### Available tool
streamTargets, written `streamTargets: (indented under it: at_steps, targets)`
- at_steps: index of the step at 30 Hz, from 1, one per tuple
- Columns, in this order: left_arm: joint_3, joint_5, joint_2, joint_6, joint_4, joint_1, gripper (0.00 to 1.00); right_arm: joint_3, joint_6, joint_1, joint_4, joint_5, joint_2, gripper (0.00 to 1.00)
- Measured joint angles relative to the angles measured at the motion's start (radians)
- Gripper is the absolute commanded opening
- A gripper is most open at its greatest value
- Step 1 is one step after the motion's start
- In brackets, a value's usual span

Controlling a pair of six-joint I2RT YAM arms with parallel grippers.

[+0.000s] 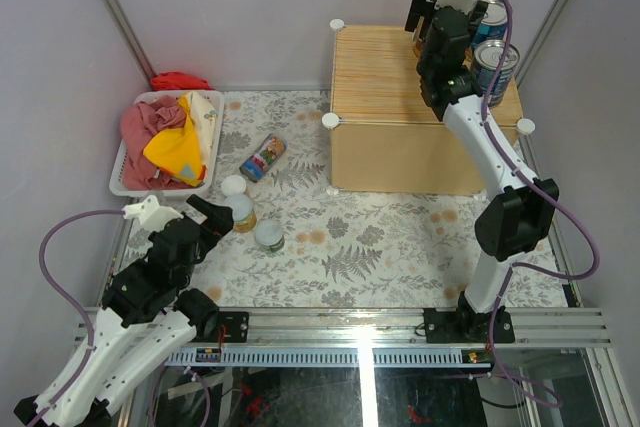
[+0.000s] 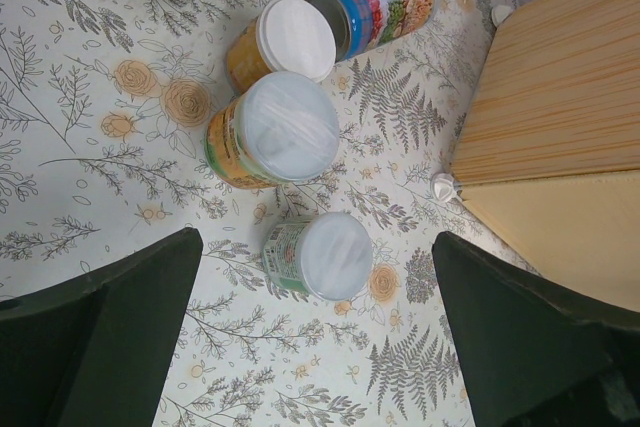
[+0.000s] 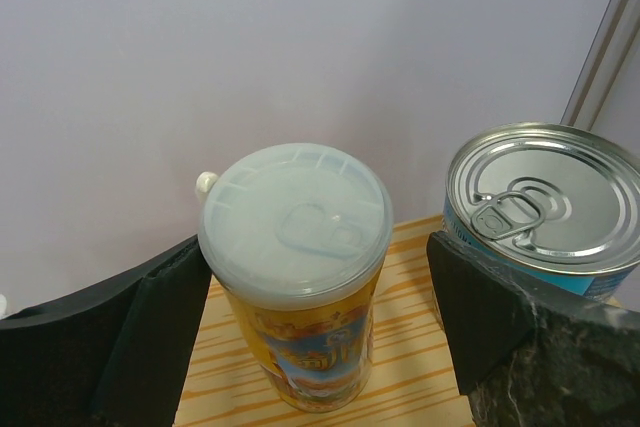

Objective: Place and organize the canned foods onto the counter

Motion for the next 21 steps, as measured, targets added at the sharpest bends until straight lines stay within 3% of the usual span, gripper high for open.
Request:
streamTargets:
  at_steps: [15, 21]
  targets:
    - [0.001, 0.0, -0.005, -0.002, -0.006, -0.002, 1.0, -0.027, -0.032, 0.061, 0.004, -0.009, -0.089, 0.94]
    - [0.062, -0.01, 0.094, 0.034, -0.013, -0.002, 1.0, -0.063, -0.072, 0.116, 0.03, -0.006, -0.156, 0.94]
